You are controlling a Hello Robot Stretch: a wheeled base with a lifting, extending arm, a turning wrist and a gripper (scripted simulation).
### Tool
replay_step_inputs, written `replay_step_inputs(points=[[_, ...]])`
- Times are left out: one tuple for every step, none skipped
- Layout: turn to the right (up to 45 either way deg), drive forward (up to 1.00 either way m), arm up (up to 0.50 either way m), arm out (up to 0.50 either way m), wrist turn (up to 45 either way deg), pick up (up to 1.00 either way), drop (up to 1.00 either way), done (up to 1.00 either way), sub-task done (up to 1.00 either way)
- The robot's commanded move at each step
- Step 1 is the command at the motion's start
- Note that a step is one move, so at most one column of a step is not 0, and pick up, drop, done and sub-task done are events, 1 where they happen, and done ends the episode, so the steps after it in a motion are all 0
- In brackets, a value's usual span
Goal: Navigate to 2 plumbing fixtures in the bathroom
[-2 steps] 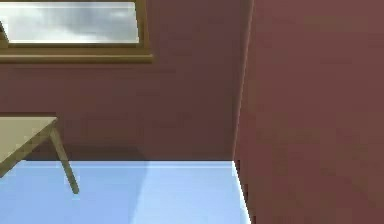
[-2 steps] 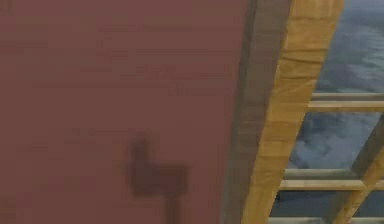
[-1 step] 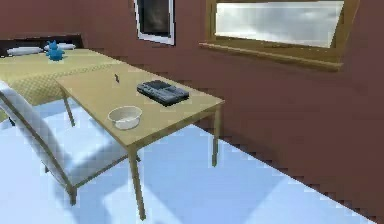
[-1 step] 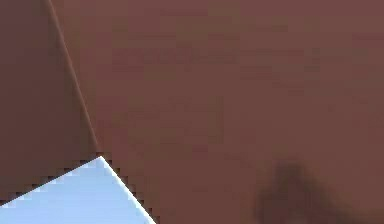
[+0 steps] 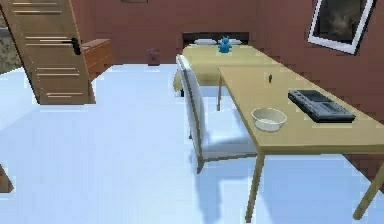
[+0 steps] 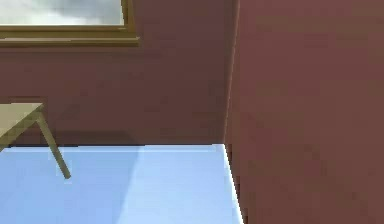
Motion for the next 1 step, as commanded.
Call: replay_step_inputs(points=[[0.0,0.20,0.00,0.00,0.0,0.00,0.00,0.00,0.00]])
